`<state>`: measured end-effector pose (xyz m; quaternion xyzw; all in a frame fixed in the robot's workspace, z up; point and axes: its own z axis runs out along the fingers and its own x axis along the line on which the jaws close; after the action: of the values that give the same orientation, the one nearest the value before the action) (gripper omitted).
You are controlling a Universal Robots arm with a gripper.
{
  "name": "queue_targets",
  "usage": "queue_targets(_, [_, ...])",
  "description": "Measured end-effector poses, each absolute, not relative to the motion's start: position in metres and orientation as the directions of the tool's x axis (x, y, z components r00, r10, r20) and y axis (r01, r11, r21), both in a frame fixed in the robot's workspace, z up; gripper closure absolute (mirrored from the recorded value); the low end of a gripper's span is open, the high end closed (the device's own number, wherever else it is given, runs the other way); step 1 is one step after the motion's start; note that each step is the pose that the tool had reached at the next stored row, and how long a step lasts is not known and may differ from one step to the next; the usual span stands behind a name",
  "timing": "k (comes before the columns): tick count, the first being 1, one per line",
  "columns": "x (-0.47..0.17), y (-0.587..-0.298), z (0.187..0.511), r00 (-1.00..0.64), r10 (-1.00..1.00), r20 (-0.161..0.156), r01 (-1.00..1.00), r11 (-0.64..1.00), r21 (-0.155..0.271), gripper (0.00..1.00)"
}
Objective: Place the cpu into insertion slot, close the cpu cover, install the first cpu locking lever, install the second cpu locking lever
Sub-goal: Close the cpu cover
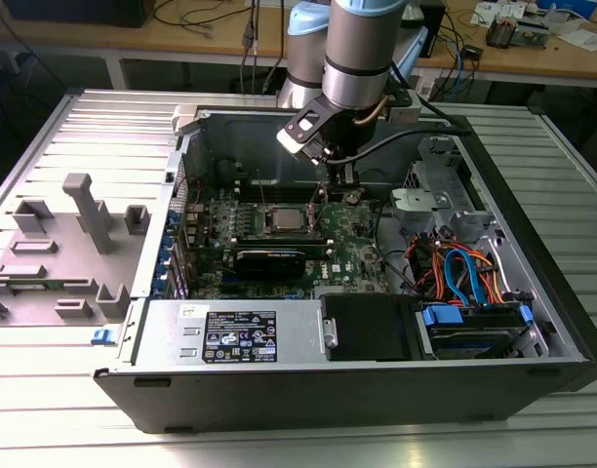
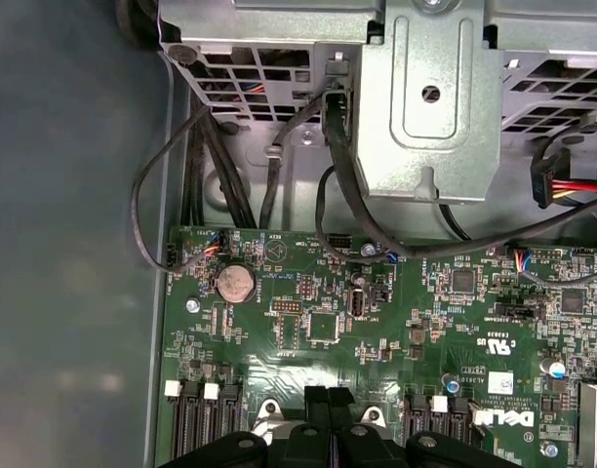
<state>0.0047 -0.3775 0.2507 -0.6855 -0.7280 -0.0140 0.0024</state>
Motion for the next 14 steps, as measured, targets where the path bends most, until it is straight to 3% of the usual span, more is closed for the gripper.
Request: queue_targets(14, [-0.001,-0.3775,0.2507,-0.06,0.998,0.023,0.998,0.06,0.017,0.89])
